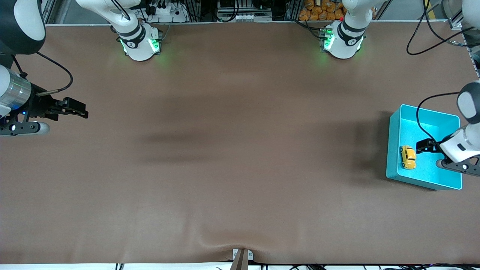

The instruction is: Wind and store yellow beetle car

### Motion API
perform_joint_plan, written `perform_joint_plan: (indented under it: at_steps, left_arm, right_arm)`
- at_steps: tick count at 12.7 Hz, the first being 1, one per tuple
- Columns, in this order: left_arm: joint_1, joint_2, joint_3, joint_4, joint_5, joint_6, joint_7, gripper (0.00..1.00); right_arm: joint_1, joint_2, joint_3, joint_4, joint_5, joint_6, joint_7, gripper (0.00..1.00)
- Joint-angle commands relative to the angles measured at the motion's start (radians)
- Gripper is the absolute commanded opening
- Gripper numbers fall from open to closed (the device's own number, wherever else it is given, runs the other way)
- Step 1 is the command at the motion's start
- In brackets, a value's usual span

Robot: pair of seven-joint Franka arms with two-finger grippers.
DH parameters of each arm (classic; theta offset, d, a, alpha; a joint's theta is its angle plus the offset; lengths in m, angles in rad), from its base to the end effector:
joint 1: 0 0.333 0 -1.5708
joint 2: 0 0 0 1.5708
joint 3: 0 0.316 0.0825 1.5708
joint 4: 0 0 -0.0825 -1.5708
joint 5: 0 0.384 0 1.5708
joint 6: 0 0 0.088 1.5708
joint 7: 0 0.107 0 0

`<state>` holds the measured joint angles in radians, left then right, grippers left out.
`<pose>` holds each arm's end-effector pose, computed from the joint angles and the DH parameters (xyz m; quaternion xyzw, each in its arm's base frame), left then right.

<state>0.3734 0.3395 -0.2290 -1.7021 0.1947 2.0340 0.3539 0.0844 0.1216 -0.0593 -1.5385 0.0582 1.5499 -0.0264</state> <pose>0.6393 0.1175 0.4004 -0.9888 0.1412 0.0106 0.0482 0.5853 0.0230 0.5688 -0.9979 -0.0247 0.0549 0.0255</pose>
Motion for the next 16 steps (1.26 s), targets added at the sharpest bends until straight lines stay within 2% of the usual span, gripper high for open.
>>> perform_joint_plan:
  at_steps: [1, 4, 8, 10, 12, 16]
  left_arm:
    - [0.004, -0.054, -0.067, 0.044, 0.012, -0.134, -0.103, 1.0]
    - [0.006, -0.123, -0.133, 0.053, 0.011, -0.214, -0.246, 1.0]
    - [0.006, -0.232, -0.133, 0.05, -0.055, -0.329, -0.304, 1.0]
    - [-0.063, -0.287, -0.119, 0.05, -0.064, -0.401, -0.361, 1.0]
    - [-0.147, -0.332, -0.078, 0.052, -0.096, -0.449, -0.421, 1.0]
    - [-0.388, -0.387, 0.139, 0.052, -0.127, -0.501, -0.447, 1.0]
  right_arm:
    - [0.003, 0.0, -0.002, 0.001, -0.012, 0.004, 0.013, 1.0]
    - [0.003, 0.001, -0.002, 0.001, -0.012, 0.004, 0.011, 1.0]
    - [0.005, 0.001, -0.001, 0.001, -0.012, 0.004, 0.013, 1.0]
    - [0.006, 0.0, -0.002, 0.001, -0.012, 0.004, 0.013, 1.0]
    - [0.005, 0.001, -0.002, 0.001, -0.012, 0.004, 0.013, 1.0]
    - [0.008, 0.0, -0.002, 0.001, -0.012, 0.004, 0.013, 1.0]
